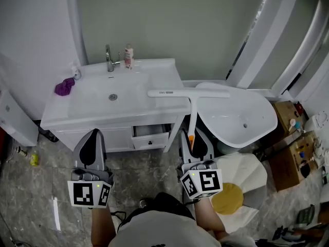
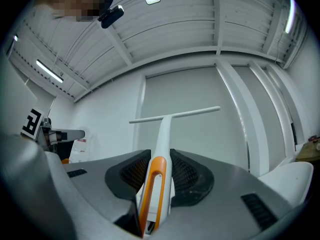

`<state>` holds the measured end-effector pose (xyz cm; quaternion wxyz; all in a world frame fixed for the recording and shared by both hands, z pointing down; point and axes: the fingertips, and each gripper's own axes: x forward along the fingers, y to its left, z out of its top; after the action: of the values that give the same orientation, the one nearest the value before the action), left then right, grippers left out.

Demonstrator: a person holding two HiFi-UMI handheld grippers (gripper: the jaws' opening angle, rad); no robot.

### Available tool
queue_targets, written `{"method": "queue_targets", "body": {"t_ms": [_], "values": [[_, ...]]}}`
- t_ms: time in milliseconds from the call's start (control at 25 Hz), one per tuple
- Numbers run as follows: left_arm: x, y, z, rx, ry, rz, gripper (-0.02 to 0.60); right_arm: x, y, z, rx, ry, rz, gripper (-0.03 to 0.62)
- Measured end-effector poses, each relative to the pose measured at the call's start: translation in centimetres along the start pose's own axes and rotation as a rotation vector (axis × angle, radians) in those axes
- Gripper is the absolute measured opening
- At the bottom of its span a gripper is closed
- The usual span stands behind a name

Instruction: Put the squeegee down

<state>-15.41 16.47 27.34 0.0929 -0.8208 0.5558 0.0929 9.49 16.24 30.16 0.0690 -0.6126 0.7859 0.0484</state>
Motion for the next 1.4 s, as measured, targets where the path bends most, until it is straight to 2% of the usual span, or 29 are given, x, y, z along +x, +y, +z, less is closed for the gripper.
{"method": "queue_targets", "body": {"t_ms": [440, 840, 1400], "values": [[2.9, 2.5, -2.0, 0.0, 0.016, 0.015, 0.007, 4.1, -1.1, -1.7, 0.001, 0.008, -0.018, 0.118], [11.0, 4.8, -4.1, 0.011, 0.029, 0.014, 0.007, 12.5, -3.9, -2.8, 0.011, 0.014, -0.004, 0.118], [21.1, 6.2, -5.8, 0.033, 0.022, 0.077, 0.007, 23.4, -8.7, -3.7, 0.028, 0.007, 0.07, 0.118]]}}
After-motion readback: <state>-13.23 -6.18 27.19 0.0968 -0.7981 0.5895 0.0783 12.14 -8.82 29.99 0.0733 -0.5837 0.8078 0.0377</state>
